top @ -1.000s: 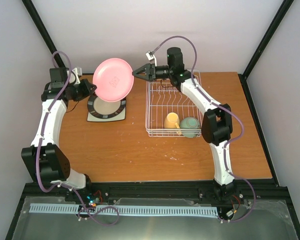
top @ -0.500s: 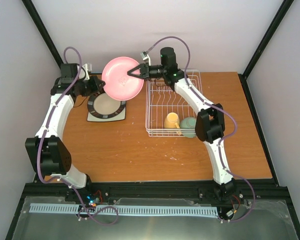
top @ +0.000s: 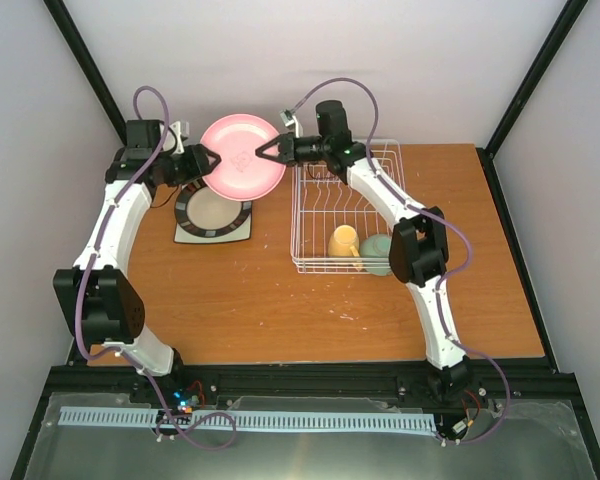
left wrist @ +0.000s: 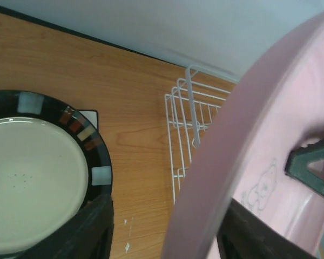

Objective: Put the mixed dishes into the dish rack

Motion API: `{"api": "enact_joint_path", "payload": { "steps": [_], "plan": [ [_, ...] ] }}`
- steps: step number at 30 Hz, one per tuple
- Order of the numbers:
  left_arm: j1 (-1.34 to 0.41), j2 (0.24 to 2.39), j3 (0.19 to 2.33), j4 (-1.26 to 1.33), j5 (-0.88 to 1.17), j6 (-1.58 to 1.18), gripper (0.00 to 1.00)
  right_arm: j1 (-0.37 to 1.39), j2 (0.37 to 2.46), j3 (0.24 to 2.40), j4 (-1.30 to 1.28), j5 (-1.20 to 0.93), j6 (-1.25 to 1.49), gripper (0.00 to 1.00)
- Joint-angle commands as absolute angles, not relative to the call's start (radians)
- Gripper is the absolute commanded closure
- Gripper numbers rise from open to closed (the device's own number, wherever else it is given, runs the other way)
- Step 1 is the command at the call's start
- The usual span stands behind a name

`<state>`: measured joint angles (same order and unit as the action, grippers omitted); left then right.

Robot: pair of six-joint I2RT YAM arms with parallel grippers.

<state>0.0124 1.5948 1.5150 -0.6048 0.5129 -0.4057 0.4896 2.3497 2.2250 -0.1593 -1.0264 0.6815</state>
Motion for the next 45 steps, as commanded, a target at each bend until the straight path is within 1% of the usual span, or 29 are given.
{"api": "enact_joint_path", "payload": {
  "steps": [1,4,6,8,10,12,14,18,21,25,28,33,35,39,45],
  "plan": [
    [0.008,1.624,1.595,-0.687,0.412,-0.35,0.42,0.483,2.224,2.241,-0.176,-0.997,0.613,0.97],
    [0.01,1.619,1.623,-0.701,0.315,-0.328,0.41,0.461,2.174,2.243,-0.285,-0.896,0.526,0.97],
    [0.015,1.591,1.624,-0.664,0.253,-0.332,0.4,0.452,2.136,2.244,-0.382,-0.789,0.449,0.97],
    [0.019,1.55,1.62,-0.594,0.21,-0.334,0.37,0.447,2.1,2.242,-0.463,-0.689,0.371,0.97],
    [0.021,1.507,1.611,-0.5,0.195,-0.323,0.32,0.444,2.064,2.224,-0.512,-0.61,0.315,0.97],
    [0.022,1.477,1.611,-0.44,0.187,-0.311,0.29,0.443,2.029,2.196,-0.54,-0.505,0.297,0.97],
    [0.022,1.464,1.624,-0.416,0.162,-0.294,0.29,0.445,1.993,2.163,-0.567,-0.346,0.3,0.97],
    [0.024,1.461,1.639,-0.431,0.037,-0.261,0.29,0.445,1.913,2.055,-0.563,-0.046,0.306,0.97],
    [0.037,1.439,1.613,-0.399,-0.042,-0.231,0.28,0.445,1.882,1.999,-0.53,0.106,0.317,0.97],
    [0.092,1.425,1.603,-0.361,-0.032,-0.239,0.26,0.444,1.907,2.019,-0.53,0.192,0.366,0.97],
    [0.122,1.436,1.594,-0.366,-0.021,-0.241,0.26,0.446,1.961,2.096,-0.572,0.208,0.401,0.97],
    [0.127,1.463,1.589,-0.418,-0.072,-0.214,0.27,0.48,2.135,2.397,-0.795,0.321,0.359,0.97],
    [0.126,1.466,1.589,-0.435,-0.104,-0.198,0.27,0.493,2.179,2.468,-0.857,0.361,0.364,0.97],
    [0.129,1.496,1.606,-0.491,-0.179,-0.18,0.27,0.509,2.181,2.458,-0.933,0.409,0.417,0.97],
    [0.129,1.522,1.594,-0.547,-0.185,-0.199,0.3,0.521,2.16,2.371,-0.984,0.416,0.474,0.97]
  ]
}}
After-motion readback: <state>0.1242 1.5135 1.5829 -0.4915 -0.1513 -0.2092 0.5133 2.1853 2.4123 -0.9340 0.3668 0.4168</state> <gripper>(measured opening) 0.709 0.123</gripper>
